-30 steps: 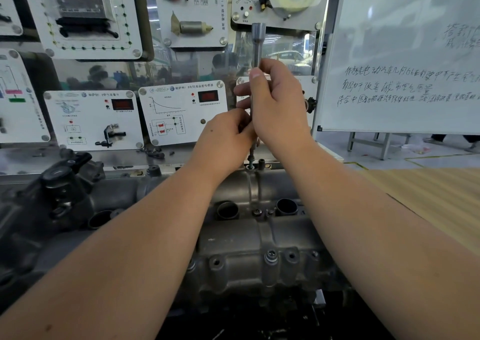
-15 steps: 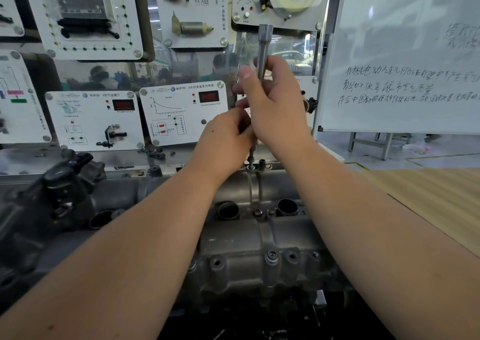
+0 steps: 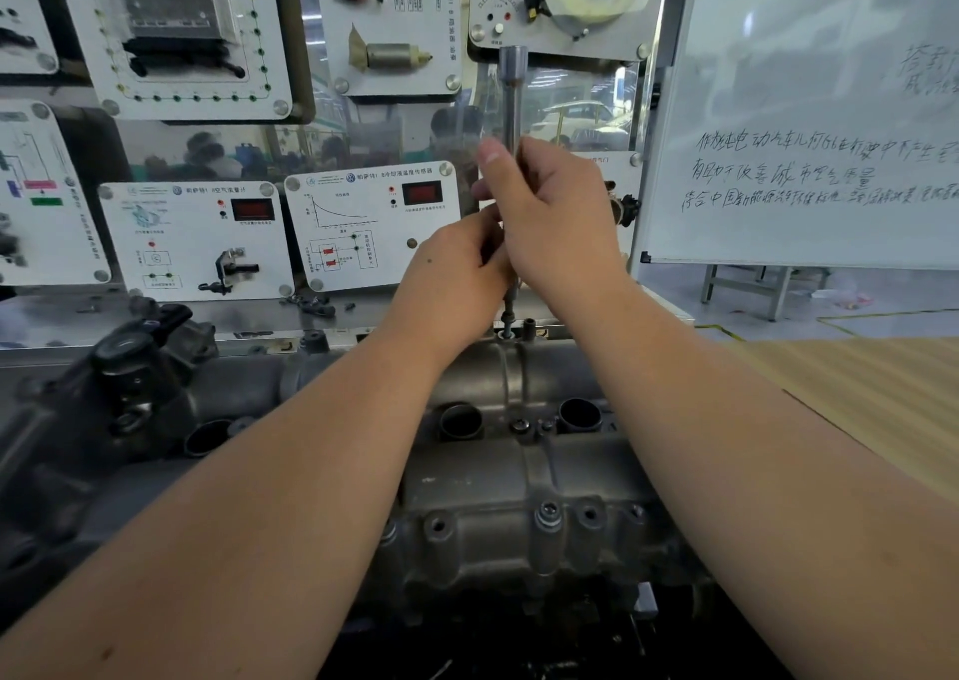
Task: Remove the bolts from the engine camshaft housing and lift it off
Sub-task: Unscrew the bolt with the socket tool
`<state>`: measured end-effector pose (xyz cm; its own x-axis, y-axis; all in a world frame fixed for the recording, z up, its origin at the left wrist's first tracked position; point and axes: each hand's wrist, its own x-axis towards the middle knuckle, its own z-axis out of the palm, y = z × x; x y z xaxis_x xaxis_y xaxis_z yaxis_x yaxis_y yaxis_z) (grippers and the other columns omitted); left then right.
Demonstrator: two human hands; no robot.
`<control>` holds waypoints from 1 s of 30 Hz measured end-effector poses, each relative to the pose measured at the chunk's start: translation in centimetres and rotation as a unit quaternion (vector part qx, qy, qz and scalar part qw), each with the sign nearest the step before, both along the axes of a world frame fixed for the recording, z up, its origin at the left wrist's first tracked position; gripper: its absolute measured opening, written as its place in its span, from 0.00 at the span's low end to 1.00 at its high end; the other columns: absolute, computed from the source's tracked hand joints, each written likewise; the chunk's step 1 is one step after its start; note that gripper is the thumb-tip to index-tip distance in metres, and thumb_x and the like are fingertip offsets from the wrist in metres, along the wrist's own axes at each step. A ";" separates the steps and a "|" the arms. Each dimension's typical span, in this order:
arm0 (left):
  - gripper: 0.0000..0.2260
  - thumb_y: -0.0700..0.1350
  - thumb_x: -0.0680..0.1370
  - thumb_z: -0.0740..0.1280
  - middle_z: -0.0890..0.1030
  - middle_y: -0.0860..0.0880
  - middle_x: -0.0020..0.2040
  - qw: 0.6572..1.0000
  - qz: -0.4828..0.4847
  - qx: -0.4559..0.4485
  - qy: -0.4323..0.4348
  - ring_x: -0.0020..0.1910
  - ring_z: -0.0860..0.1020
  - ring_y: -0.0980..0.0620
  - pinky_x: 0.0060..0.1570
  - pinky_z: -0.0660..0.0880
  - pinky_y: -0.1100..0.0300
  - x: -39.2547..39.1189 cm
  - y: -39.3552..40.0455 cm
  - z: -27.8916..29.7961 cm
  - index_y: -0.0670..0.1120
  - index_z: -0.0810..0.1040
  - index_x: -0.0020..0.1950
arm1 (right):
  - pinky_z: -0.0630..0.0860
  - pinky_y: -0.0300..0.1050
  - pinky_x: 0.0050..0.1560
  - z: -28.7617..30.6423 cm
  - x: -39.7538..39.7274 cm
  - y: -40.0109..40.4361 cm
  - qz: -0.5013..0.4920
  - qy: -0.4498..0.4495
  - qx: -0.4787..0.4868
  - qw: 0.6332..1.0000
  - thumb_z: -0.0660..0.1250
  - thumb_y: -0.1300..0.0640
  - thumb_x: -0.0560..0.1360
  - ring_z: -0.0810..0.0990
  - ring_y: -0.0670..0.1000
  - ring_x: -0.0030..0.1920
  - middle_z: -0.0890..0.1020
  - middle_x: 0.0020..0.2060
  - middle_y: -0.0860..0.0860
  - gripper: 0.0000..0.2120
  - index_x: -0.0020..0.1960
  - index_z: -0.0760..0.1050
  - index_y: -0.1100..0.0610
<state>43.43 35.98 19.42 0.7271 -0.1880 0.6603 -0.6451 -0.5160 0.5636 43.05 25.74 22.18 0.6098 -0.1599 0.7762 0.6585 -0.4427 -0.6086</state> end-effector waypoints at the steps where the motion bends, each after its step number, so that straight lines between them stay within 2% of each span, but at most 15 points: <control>1: 0.08 0.43 0.81 0.63 0.80 0.51 0.34 1.000 0.005 0.006 0.003 0.32 0.76 0.58 0.28 0.66 0.67 0.1 0.0 0.0 0.47 0.76 0.43 | 0.74 0.47 0.38 0.0 0.0 0.0 -0.013 -0.015 -0.007 1.000 0.65 0.49 0.81 0.77 0.50 0.35 0.81 0.33 0.51 0.20 0.40 0.75 0.64; 3: 0.08 0.44 0.81 0.64 0.81 0.48 0.36 1.000 0.012 0.007 0.005 0.35 0.78 0.52 0.32 0.68 0.60 0.3 -0.1 0.0 0.41 0.77 0.46 | 0.67 0.45 0.34 0.0 -0.1 -0.2 -0.034 -0.043 -0.012 0.998 0.67 0.51 0.81 0.69 0.47 0.31 0.72 0.28 0.48 0.19 0.36 0.71 0.62; 5: 0.10 0.45 0.81 0.64 0.80 0.48 0.35 1.000 0.010 0.002 0.003 0.35 0.77 0.49 0.33 0.68 0.57 0.2 -0.1 -0.1 0.40 0.76 0.45 | 0.69 0.47 0.35 0.0 -0.1 -0.4 -0.037 -0.051 -0.011 0.998 0.66 0.53 0.81 0.71 0.49 0.31 0.72 0.27 0.50 0.18 0.34 0.69 0.59; 7: 0.11 0.45 0.82 0.62 0.80 0.47 0.36 1.000 0.001 -0.001 -0.001 0.36 0.77 0.47 0.36 0.70 0.54 0.0 -0.1 -0.2 0.41 0.76 0.44 | 0.77 0.54 0.42 -0.1 -0.1 -0.5 -0.026 -0.042 -0.017 0.999 0.64 0.54 0.82 0.80 0.53 0.38 0.80 0.32 0.53 0.15 0.41 0.74 0.63; 8: 0.11 0.45 0.83 0.61 0.81 0.46 0.37 1.000 -0.008 -0.004 0.002 0.36 0.78 0.47 0.37 0.71 0.53 -0.2 -0.1 -0.3 0.42 0.76 0.44 | 0.79 0.55 0.46 -0.1 -0.1 -0.5 -0.023 -0.036 -0.024 0.999 0.62 0.54 0.82 0.82 0.52 0.41 0.82 0.35 0.52 0.13 0.47 0.77 0.63; 10: 0.14 0.46 0.85 0.58 0.82 0.46 0.38 1.000 -0.026 -0.013 0.008 0.34 0.77 0.50 0.37 0.72 0.53 -0.4 -0.2 -0.4 0.47 0.76 0.42 | 0.80 0.51 0.50 0.0 -0.3 -0.5 -0.006 -0.025 -0.022 0.999 0.61 0.54 0.83 0.84 0.45 0.43 0.84 0.37 0.46 0.11 0.58 0.78 0.59; 13: 0.13 0.44 0.84 0.59 0.80 0.51 0.34 1.000 -0.016 -0.004 -0.008 0.30 0.75 0.59 0.31 0.68 0.64 -0.3 -0.1 -0.3 0.50 0.74 0.40 | 0.81 0.46 0.49 0.2 -0.3 -0.5 0.019 -0.006 -0.013 1.000 0.59 0.55 0.84 0.84 0.43 0.40 0.85 0.41 0.46 0.15 0.68 0.74 0.58; 15: 0.07 0.43 0.83 0.61 0.80 0.53 0.35 1.000 -0.013 -0.004 -0.012 0.32 0.76 0.60 0.30 0.67 0.66 -0.2 0.0 -0.2 0.51 0.75 0.46 | 0.81 0.49 0.51 0.1 -0.3 -0.3 0.020 -0.003 -0.020 1.000 0.58 0.53 0.84 0.84 0.45 0.42 0.85 0.44 0.48 0.17 0.71 0.72 0.57; 18: 0.05 0.42 0.81 0.62 0.82 0.53 0.38 1.000 -0.003 0.004 -0.006 0.36 0.79 0.56 0.33 0.70 0.61 -0.1 0.0 -0.1 0.49 0.76 0.54 | 0.80 0.55 0.53 -0.1 -0.3 0.0 0.024 -0.009 -0.011 1.000 0.63 0.50 0.82 0.84 0.51 0.47 0.85 0.45 0.53 0.17 0.68 0.72 0.56; 22: 0.06 0.44 0.81 0.63 0.82 0.48 0.38 1.000 0.003 -0.002 0.004 0.37 0.79 0.50 0.35 0.69 0.57 0.0 -0.1 -0.1 0.42 0.77 0.50 | 0.79 0.57 0.50 0.0 -0.1 -0.2 -0.007 -0.013 0.003 1.000 0.64 0.52 0.82 0.83 0.53 0.44 0.84 0.41 0.53 0.11 0.57 0.78 0.58; 24: 0.08 0.44 0.82 0.62 0.81 0.47 0.37 1.000 -0.002 -0.002 0.008 0.37 0.78 0.47 0.36 0.70 0.54 -0.1 -0.1 -0.2 0.42 0.77 0.47 | 0.81 0.55 0.48 0.0 0.0 -0.3 -0.003 -0.014 -0.003 1.000 0.62 0.54 0.82 0.84 0.49 0.42 0.85 0.40 0.50 0.11 0.52 0.79 0.61; 26: 0.11 0.45 0.83 0.59 0.81 0.50 0.35 1.000 -0.019 -0.005 0.016 0.33 0.77 0.52 0.34 0.70 0.55 -0.2 -0.2 -0.4 0.46 0.76 0.42 | 0.81 0.49 0.44 0.0 0.1 -0.3 0.010 -0.014 -0.009 1.000 0.61 0.55 0.83 0.84 0.43 0.39 0.85 0.40 0.46 0.11 0.51 0.79 0.60; 28: 0.14 0.45 0.84 0.58 0.79 0.52 0.32 0.999 -0.036 -0.018 0.021 0.28 0.74 0.58 0.31 0.68 0.61 -0.4 -0.2 -0.5 0.49 0.75 0.39 | 0.81 0.47 0.44 -0.1 0.1 -0.3 0.012 -0.014 -0.006 1.000 0.60 0.53 0.83 0.84 0.43 0.38 0.85 0.43 0.46 0.11 0.55 0.78 0.58; 30: 0.16 0.43 0.84 0.59 0.78 0.54 0.28 0.999 -0.032 -0.011 0.015 0.26 0.73 0.60 0.27 0.65 0.68 -0.5 -0.1 -0.4 0.50 0.73 0.36 | 0.80 0.45 0.45 -0.1 0.0 -0.2 0.019 -0.010 0.014 1.000 0.59 0.52 0.83 0.85 0.43 0.38 0.85 0.46 0.46 0.14 0.67 0.72 0.54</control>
<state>42.97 35.84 19.03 0.7340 -0.2194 0.6427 -0.6584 -0.4619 0.5943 43.05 25.54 22.05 0.6002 -0.1588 0.7840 0.6871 -0.3995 -0.6069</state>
